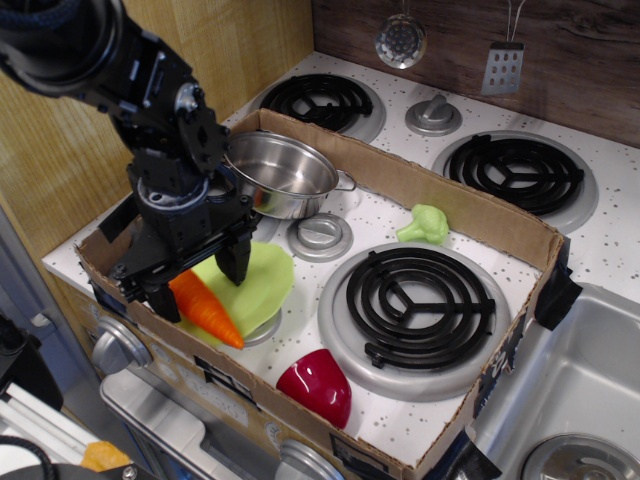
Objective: Take carrot off plate
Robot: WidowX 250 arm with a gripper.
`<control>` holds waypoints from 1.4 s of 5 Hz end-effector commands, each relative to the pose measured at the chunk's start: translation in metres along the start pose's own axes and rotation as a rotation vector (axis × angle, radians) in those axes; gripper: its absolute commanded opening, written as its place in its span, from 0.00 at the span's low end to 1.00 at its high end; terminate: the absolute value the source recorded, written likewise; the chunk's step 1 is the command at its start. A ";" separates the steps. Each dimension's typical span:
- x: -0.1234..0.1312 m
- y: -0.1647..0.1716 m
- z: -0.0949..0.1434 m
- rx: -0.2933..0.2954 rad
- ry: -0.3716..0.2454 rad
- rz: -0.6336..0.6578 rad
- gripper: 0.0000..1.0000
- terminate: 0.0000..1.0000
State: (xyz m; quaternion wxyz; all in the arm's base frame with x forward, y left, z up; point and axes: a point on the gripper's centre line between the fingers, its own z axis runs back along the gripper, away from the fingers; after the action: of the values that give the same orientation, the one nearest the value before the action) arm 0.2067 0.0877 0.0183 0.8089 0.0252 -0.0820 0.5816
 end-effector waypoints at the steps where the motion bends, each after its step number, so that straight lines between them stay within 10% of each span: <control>1: -0.013 0.002 -0.007 -0.069 -0.007 0.041 1.00 0.00; 2: -0.014 0.002 -0.009 -0.088 -0.028 0.087 0.00 0.00; 5: -0.008 -0.006 -0.005 -0.097 -0.079 0.060 0.00 0.00; 7: 0.008 -0.039 0.043 -0.032 -0.174 -0.018 0.00 0.00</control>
State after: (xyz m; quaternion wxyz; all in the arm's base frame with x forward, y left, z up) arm 0.2354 0.0810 0.0548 0.8087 0.0790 -0.1307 0.5681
